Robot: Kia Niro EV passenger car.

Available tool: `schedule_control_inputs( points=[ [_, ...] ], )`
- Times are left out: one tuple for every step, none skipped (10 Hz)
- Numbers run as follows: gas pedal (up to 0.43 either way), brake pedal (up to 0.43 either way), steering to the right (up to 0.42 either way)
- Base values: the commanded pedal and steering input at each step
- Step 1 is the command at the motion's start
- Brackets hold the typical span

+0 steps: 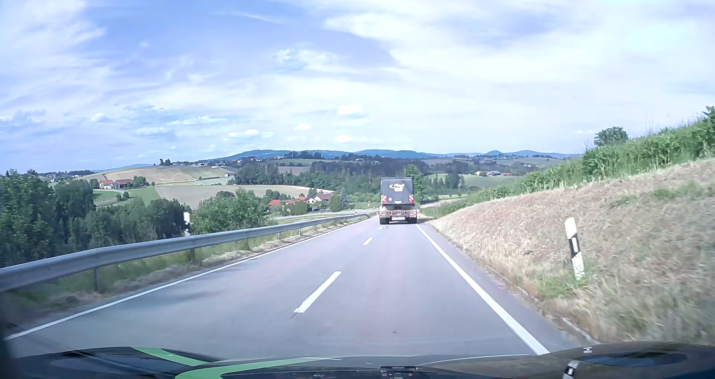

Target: Follow the waypoints while adhering to traffic rules and regulations

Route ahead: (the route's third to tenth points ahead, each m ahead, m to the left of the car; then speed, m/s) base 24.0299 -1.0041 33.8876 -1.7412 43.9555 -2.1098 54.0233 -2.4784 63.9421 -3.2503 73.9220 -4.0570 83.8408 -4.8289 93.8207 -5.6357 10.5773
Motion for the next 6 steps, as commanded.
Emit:
schedule_control_inputs(
  points=[
    [0.000, 0.000, 0.036],
    [0.000, 0.000, 0.031],
    [0.000, 0.000, 0.027],
    [0.000, 0.000, 0.024],
    [0.000, 0.000, 0.022],
    [0.000, 0.000, 0.018]
  ],
)
